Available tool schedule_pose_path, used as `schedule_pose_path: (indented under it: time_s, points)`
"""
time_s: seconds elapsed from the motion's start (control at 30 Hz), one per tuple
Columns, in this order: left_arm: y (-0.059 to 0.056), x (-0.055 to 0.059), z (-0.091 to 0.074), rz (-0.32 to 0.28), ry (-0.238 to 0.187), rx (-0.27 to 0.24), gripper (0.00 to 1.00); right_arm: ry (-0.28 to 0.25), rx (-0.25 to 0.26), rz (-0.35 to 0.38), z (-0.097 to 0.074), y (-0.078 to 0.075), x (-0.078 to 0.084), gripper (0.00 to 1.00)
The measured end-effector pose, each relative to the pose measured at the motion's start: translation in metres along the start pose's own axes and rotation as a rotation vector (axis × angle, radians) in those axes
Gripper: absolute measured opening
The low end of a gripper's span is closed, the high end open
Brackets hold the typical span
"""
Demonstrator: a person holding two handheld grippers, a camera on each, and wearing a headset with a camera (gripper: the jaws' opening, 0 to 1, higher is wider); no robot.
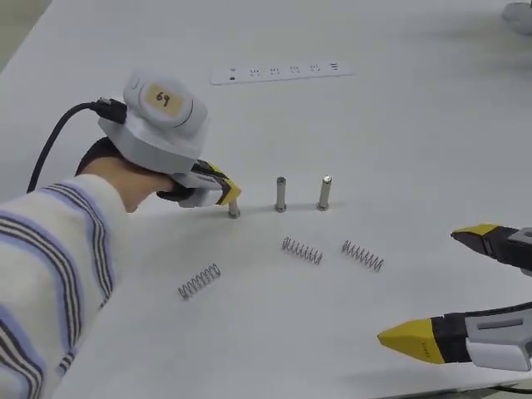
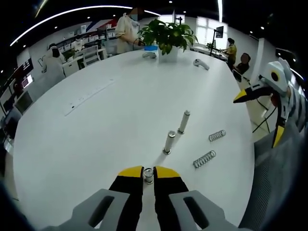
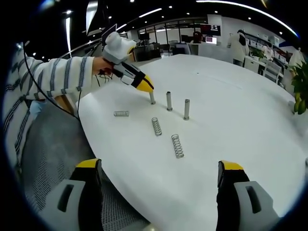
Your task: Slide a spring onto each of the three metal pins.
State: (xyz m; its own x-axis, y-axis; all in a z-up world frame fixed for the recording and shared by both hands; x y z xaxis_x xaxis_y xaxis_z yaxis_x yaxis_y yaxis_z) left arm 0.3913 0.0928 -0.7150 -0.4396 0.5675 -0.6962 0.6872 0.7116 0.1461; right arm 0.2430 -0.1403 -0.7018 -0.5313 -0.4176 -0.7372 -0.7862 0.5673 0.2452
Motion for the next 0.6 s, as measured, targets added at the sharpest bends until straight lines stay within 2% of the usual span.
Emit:
schedule_pose_path:
  time_s: [0.33, 0.6]
  points:
    - [0.0008, -0.0018, -0.0025, 0.001, -0.019, 0.000, 0.03, -0.005, -0.013, 0.004, 0.0010, 0.0021, -0.0006, 0.99]
    - [-0.0012, 0.0023, -0.0031, 0.000, -0.007, 0.007, 0.06, 0.001, -0.026, -0.003, 0.0022, 0.0045, -0.0006, 0.99]
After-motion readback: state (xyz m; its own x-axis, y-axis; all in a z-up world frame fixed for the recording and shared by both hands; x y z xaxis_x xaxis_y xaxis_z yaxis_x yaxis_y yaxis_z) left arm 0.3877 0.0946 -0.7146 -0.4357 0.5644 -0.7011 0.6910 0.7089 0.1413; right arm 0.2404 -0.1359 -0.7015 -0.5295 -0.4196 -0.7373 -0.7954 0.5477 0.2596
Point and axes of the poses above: the centre of the closed fingertips' face, and the gripper's own axes: z roughly forward along the fingers, y roughly to its left, x roughly out of its underside, the point moved 6 cm from there along -z, roughly backward along the fingers, and after that the axes turned 10 degrees about -x, right-handed, at the moved point
